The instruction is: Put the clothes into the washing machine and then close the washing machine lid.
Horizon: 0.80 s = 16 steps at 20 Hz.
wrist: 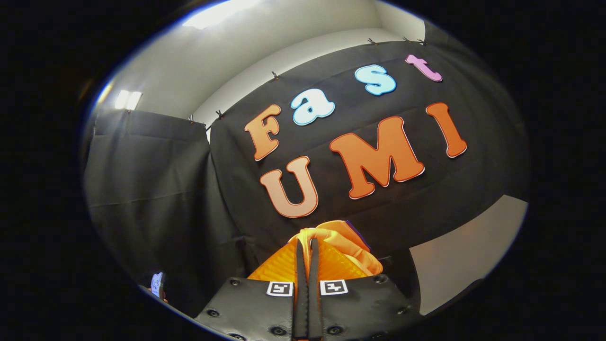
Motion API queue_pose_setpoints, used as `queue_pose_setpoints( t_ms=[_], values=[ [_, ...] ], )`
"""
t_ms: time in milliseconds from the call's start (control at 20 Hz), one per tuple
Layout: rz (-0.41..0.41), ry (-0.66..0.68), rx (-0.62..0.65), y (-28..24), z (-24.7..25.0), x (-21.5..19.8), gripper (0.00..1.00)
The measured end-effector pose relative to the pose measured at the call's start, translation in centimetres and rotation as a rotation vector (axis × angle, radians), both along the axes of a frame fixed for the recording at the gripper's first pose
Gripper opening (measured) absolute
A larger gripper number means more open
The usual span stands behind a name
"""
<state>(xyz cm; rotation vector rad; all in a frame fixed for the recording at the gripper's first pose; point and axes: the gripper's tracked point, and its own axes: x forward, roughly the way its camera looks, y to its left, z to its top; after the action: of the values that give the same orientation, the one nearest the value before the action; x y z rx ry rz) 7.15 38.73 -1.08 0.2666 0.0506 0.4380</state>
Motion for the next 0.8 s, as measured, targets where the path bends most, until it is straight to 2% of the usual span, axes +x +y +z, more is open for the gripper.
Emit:
queue_pose_setpoints(
  t_ms=[250,500,800],
  values=[
    [0.013,0.014,-0.037,2.0,-1.6,1.2,0.07],
    [0.062,0.044,-0.063,4.9,-3.6,1.1,0.07],
    [0.060,0.103,-0.094,6.9,-7.6,2.6,0.07]
  ],
)
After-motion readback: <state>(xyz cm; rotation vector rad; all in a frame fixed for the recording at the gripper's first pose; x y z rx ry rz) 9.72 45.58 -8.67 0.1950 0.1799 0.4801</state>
